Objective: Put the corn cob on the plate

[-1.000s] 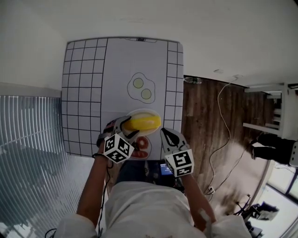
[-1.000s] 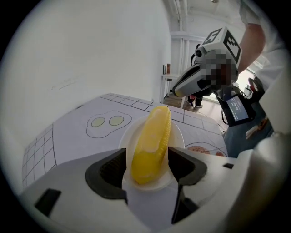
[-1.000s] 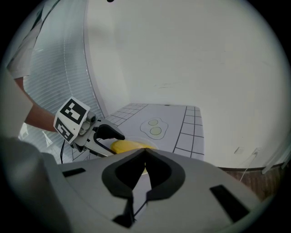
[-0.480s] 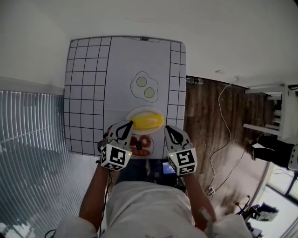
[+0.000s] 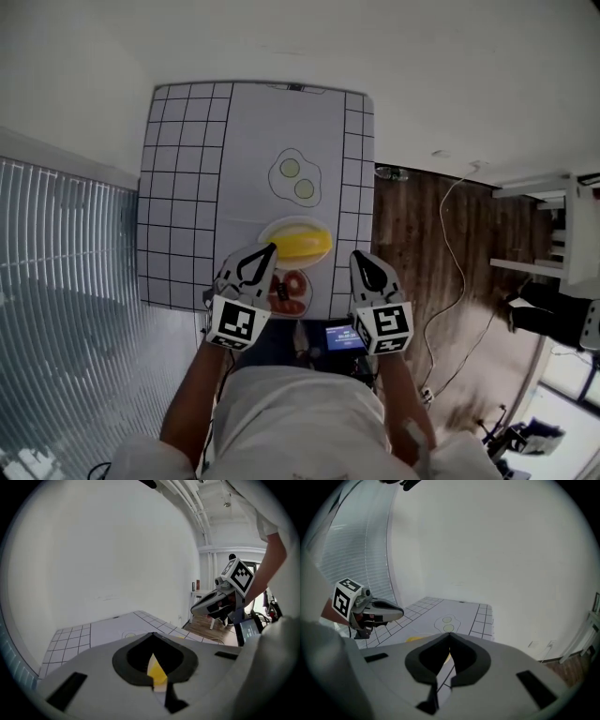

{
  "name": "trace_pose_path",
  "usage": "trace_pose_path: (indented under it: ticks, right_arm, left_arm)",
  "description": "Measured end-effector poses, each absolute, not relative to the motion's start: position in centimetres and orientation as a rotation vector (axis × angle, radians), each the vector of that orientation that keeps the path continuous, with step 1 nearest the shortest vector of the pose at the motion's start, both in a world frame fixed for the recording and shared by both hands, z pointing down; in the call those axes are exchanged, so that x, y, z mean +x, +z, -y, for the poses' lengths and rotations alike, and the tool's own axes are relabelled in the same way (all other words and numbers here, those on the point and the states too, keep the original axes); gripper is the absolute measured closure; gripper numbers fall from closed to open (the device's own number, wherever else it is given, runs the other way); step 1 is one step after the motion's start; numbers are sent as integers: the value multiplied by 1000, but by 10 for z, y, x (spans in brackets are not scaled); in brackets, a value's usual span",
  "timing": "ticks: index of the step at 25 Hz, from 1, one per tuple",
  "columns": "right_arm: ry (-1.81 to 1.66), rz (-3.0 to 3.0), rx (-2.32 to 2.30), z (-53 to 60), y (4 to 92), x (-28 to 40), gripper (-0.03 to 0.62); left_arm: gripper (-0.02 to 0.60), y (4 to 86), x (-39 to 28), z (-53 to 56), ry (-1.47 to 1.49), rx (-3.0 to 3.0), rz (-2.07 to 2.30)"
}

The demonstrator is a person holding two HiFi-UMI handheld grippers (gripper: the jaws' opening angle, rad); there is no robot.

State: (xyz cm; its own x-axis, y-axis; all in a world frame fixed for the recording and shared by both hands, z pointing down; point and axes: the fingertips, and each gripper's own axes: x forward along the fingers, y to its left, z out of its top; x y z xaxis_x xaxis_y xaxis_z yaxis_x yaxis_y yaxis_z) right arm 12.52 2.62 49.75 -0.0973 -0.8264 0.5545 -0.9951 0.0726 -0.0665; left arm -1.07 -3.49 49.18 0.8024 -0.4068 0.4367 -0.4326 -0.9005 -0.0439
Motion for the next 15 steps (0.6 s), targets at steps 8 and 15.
trace_pose_path:
  ticks: [8, 15]
  right_arm:
    - [434, 2081, 1848, -43, 450, 131, 588]
    - [272, 2204, 1887, -49, 383, 132, 588]
  left_arm:
    - [574, 440, -21, 22, 510, 2837, 958]
    - [574, 370, -27, 9, 346, 2830, 1179]
